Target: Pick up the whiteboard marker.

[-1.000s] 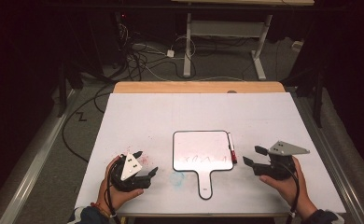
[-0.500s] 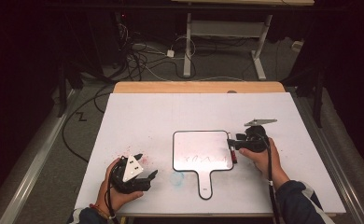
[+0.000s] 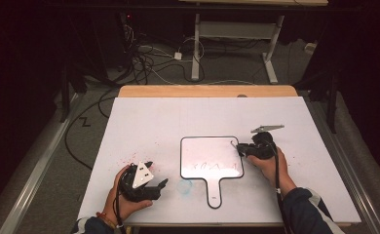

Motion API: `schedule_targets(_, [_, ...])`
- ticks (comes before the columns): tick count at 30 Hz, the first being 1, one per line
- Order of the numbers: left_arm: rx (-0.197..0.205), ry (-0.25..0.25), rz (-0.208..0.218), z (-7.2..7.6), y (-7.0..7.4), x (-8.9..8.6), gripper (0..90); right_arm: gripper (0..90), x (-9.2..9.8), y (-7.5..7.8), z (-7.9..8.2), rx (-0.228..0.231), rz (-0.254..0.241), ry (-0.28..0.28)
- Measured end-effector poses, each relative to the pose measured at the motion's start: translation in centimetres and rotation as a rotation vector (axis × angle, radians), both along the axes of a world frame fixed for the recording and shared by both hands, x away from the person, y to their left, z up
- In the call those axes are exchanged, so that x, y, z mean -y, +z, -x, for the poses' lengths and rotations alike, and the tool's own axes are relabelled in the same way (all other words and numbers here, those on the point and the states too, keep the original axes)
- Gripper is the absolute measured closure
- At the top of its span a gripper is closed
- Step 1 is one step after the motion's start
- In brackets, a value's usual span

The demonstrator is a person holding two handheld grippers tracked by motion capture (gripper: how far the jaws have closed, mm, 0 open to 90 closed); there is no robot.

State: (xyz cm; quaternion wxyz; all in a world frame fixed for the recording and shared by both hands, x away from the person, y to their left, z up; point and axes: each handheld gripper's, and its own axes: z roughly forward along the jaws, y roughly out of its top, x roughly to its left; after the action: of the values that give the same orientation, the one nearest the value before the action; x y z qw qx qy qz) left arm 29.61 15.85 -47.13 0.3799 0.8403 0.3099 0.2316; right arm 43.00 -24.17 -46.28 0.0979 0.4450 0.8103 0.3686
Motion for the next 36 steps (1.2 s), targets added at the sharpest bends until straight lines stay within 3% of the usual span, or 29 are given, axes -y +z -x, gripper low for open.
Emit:
schedule_targets(3, [-0.018, -0.008, 0.023, -0.4, 0.1, 0.5, 22.5, 81.4, 0.1, 0.2, 0.2, 0.007, -0.011, 0.002])
schedule_targets(5, [-0.023, -0.006, 0.045, -0.7, 0.3, 0.8, 22.9, 81.4, -0.1, 1.0, 0.8, 0.047, -0.031, 0.015])
schedule_targets(7, [-0.042, -0.018, 0.091, -1.1, 0.6, 1.1, 22.9, 81.3, -0.3, 1.4, 1.2, 0.059, -0.045, 0.026])
schedule_targets(11, [-0.057, -0.038, 0.173, -1.6, 1.3, 2.2, 23.8, 81.4, -1.4, 3.0, 2.7, 0.129, -0.089, 0.077])
schedule_targets(14, [-0.062, -0.067, 0.225, -1.9, 2.0, 4.0, 26.3, 81.3, -2.6, 3.5, 3.6, 0.160, -0.111, 0.111])
schedule_targets(16, [-0.055, -0.116, 0.244, -2.0, 2.6, 6.4, 26.4, 81.4, -3.4, 3.7, 4.3, 0.169, -0.138, 0.135])
schedule_targets(17, [-0.055, -0.116, 0.244, -2.0, 2.6, 6.4, 26.4, 81.3, -3.9, 3.7, 4.6, 0.178, -0.139, 0.147])
schedule_targets(20, [-0.097, -0.157, 0.306, -2.8, 2.9, 9.2, 26.5, 81.3, -5.2, 4.1, 5.6, 0.209, -0.160, 0.190])
schedule_targets(22, [-0.108, -0.156, 0.318, -3.0, 2.9, 9.8, 26.5, 81.3, -5.6, 4.2, 6.0, 0.219, -0.164, 0.193])
schedule_targets(24, [-0.146, -0.173, 0.360, -3.6, 2.9, 11.1, 27.4, 81.3, -6.1, 4.5, 6.8, 0.241, -0.196, 0.210])
schedule_targets(26, [-0.142, -0.172, 0.363, -3.8, 3.0, 11.8, 27.8, 81.3, -6.1, 4.7, 7.2, 0.252, -0.228, 0.219])
schedule_targets(34, [-0.149, -0.199, 0.396, -4.5, 3.3, 13.4, 38.0, 81.2, -6.2, 4.9, 7.9, 0.276, -0.267, 0.222])
schedule_targets(35, [-0.141, -0.197, 0.391, -4.6, 3.3, 13.7, 44.8, 81.3, -6.1, 5.0, 8.0, 0.279, -0.272, 0.224])
schedule_targets(36, [-0.135, -0.195, 0.387, -4.6, 3.3, 13.8, 46.1, 81.3, -6.1, 5.0, 8.0, 0.280, -0.265, 0.226])
